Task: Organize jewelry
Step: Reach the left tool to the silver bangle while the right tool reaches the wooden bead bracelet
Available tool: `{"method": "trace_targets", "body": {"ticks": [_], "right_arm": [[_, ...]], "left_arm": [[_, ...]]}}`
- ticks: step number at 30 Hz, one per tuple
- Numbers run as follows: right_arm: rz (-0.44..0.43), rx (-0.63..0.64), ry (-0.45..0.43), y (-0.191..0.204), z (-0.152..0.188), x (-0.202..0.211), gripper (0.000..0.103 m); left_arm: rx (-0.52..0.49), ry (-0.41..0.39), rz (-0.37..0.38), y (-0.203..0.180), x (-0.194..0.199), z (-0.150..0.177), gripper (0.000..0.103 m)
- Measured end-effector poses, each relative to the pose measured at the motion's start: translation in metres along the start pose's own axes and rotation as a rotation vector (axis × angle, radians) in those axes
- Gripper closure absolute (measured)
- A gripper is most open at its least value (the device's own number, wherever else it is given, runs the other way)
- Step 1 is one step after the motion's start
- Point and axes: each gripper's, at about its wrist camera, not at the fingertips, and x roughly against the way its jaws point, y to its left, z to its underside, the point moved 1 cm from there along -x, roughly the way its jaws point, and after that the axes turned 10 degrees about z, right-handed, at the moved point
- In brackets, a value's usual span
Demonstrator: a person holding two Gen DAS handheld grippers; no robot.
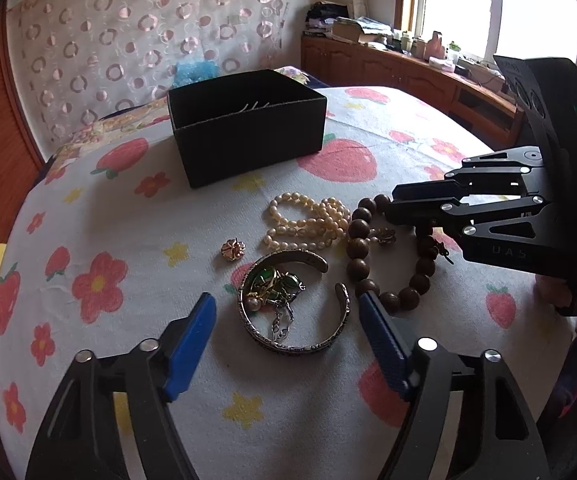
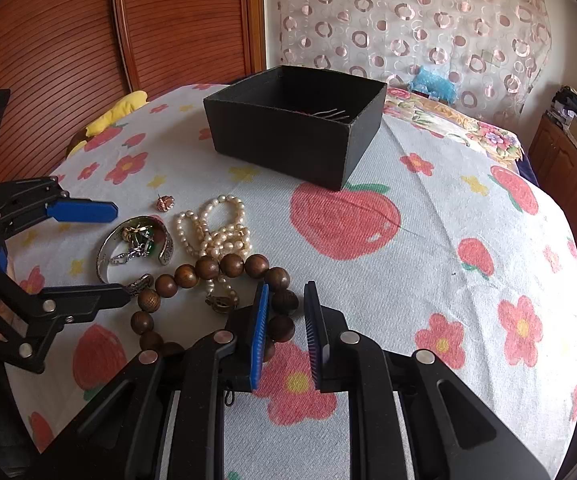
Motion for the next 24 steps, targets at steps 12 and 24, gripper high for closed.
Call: {"method": "trace_targets", "body": {"ticks": [12, 24], "right_arm": [[-0.001, -0.001, 0.0, 0.0, 0.0, 0.0, 0.084], [0.005, 0.003, 0.0, 0.001, 0.0, -0.001, 0.084]], "left_arm": [[-0.019, 0.003, 0.01, -0.004, -0.005, 0.0, 0.047], [0.018, -0.105, -0.008, 0.004, 0.027, -0.003, 0.047]]}}
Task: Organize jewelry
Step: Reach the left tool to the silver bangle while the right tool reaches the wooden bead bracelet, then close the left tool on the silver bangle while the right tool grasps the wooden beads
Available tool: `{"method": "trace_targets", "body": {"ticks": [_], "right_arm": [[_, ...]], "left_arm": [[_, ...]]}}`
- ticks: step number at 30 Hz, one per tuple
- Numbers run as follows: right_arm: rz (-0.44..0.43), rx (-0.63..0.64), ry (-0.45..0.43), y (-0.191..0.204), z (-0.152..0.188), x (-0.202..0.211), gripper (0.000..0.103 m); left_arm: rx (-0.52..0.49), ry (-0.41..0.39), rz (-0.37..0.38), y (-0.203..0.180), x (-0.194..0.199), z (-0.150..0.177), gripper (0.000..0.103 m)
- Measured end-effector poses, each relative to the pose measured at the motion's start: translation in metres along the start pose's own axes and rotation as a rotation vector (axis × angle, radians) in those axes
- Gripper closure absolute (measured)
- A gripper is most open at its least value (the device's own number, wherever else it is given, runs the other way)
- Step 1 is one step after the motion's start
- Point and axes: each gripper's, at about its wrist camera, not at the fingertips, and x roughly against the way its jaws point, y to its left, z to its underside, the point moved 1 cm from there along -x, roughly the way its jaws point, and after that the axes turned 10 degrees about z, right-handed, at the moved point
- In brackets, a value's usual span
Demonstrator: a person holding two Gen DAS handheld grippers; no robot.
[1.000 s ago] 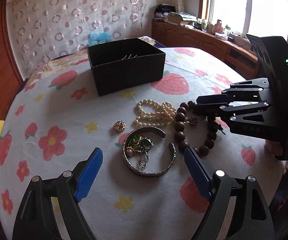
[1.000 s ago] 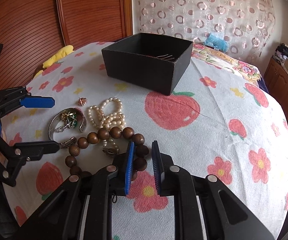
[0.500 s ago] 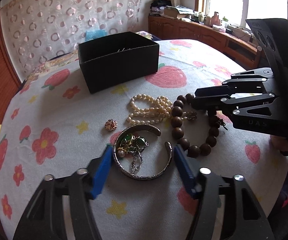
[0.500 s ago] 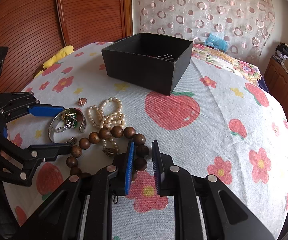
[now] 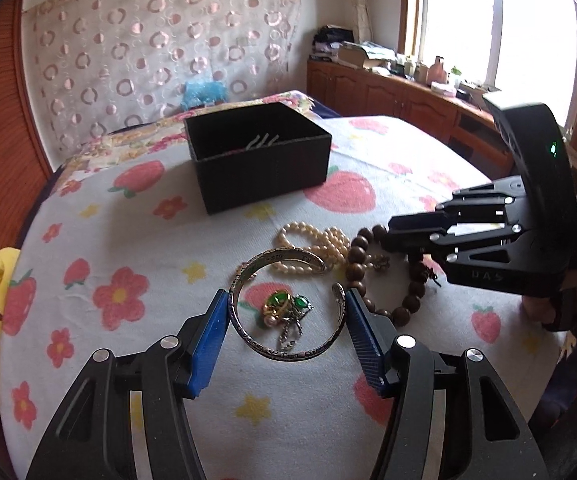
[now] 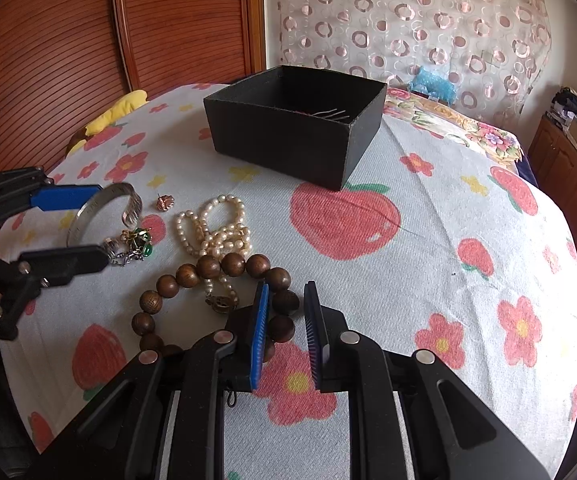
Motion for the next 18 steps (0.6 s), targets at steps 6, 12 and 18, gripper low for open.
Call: {"method": "trace_targets", "body": {"ticks": [6, 12, 18], "right_arm": [[0.0, 0.0, 0.0, -0.001, 0.0, 0.0, 0.084], [0.004, 0.003, 0.0, 0.001, 0.0, 0.0, 0.084], [-0.025, 0.009, 0.0, 0.004, 0.0, 0.0, 0.088]], "left_arm": [[0.02, -0.028, -0.02, 0.006, 0.008, -0.003, 0.047], [0.041, -0.045, -0.032, 0.014, 0.013, -0.002, 0.047], [0.057, -0.058, -0.037, 0.022, 0.017, -0.002, 0.047]]}}
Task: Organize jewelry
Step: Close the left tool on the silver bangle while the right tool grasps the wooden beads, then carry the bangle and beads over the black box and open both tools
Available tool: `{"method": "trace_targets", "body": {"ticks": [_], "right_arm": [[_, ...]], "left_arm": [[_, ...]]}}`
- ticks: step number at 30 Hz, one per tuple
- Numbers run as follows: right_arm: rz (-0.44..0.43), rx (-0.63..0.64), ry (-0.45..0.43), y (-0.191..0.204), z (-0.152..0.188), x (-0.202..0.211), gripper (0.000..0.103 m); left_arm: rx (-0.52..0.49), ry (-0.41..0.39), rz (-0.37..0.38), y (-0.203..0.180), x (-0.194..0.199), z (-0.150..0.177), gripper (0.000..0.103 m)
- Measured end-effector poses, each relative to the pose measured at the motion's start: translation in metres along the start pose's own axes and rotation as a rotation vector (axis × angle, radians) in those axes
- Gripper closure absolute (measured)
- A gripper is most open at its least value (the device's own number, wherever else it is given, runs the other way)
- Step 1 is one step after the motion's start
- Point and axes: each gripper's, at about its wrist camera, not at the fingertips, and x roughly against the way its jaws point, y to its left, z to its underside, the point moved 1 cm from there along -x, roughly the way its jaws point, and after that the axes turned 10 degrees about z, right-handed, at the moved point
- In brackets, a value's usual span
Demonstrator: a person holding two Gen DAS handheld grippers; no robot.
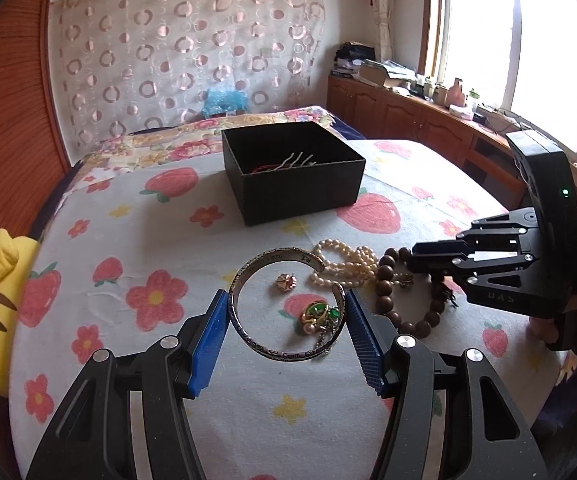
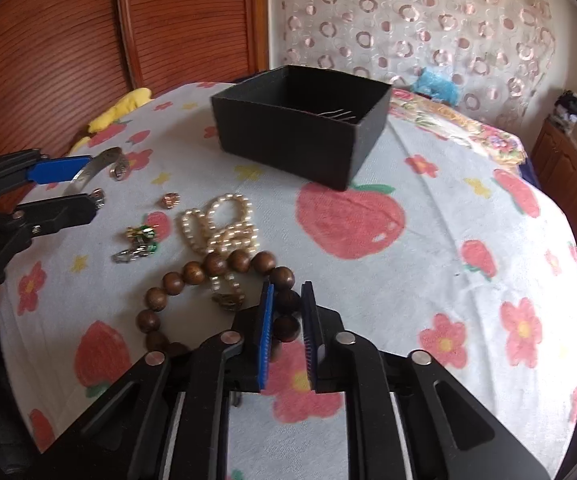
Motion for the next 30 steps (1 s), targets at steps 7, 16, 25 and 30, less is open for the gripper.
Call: {"method": "trace_targets", "body": {"ticks": [7, 16, 25, 30], "right_arm": [[-0.021, -0.006, -0.056, 0.007, -0.01, 0.02, 0.088], [-0.035, 0.021, -0.162, 0.012, -0.047, 0.051, 0.088], [-0.055, 0.016, -0.234, 0.0, -0.083, 0.071, 0.088], [-0.056, 0.013, -0.253, -0.01, -0.104, 0.074, 0.088]], "left_arm": [[0.021, -0.017, -0.008, 0.008, 0.003, -0.001, 0.047], [-0.006, -0.036, -0.012, 0.01, -0.001, -0.023, 0.047], [-0.022, -0.063, -0.003, 0.016, -0.013, -0.059, 0.047], [-0.018, -0.066, 0.001, 0.02, -0.018, -0.078, 0.047]]}}
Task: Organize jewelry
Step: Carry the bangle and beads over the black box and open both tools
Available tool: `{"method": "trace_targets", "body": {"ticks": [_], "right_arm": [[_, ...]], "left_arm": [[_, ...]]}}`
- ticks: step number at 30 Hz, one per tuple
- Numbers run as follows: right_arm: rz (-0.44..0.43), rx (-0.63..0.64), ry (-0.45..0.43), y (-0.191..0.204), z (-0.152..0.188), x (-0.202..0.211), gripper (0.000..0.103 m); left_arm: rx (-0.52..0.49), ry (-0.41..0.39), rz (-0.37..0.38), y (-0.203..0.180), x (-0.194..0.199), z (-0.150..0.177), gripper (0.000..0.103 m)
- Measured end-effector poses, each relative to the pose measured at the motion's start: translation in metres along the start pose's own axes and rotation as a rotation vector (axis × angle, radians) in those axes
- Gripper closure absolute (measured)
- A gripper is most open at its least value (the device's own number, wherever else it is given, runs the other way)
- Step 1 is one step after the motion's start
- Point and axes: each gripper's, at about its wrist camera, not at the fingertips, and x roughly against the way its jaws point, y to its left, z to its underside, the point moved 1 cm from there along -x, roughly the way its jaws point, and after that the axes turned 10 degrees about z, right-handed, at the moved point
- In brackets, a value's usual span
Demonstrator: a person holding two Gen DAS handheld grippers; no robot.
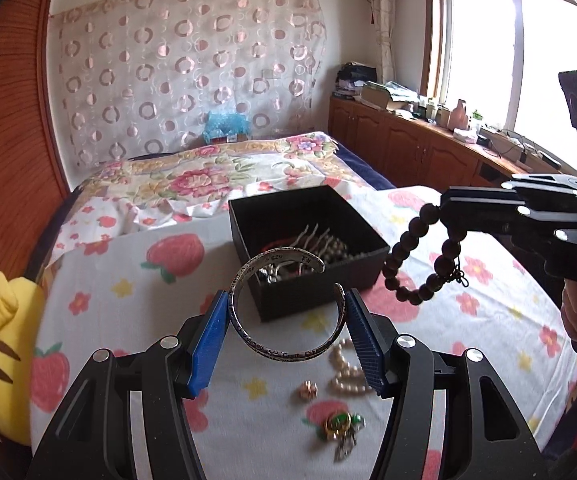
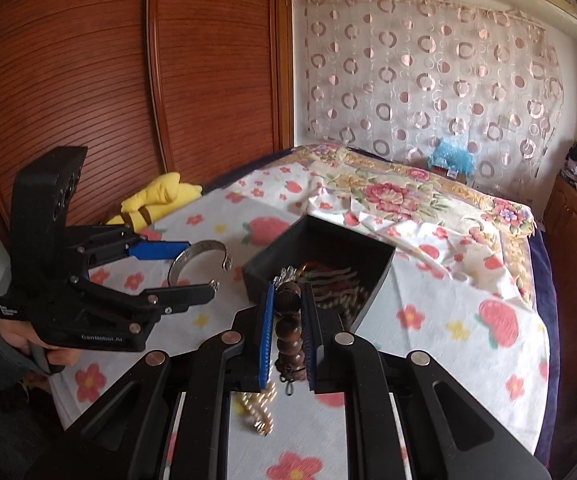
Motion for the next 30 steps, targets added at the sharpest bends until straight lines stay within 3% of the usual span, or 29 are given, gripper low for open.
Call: {"method": "trace_targets", "body": {"ticks": [15, 30], "right_arm": [[-0.025, -0.02, -0.004, -0.033, -0.056, -0.039, 0.088], [-0.039, -0.091, 0.089, -0.057, -0.055, -0.109, 0.087]], "left_arm": [[0.023, 0.043, -0.012, 0.024, -0.031, -0.047, 0.047], [0.019, 0.104, 0.017, 0.04, -0.072, -0.07, 0.047]]}}
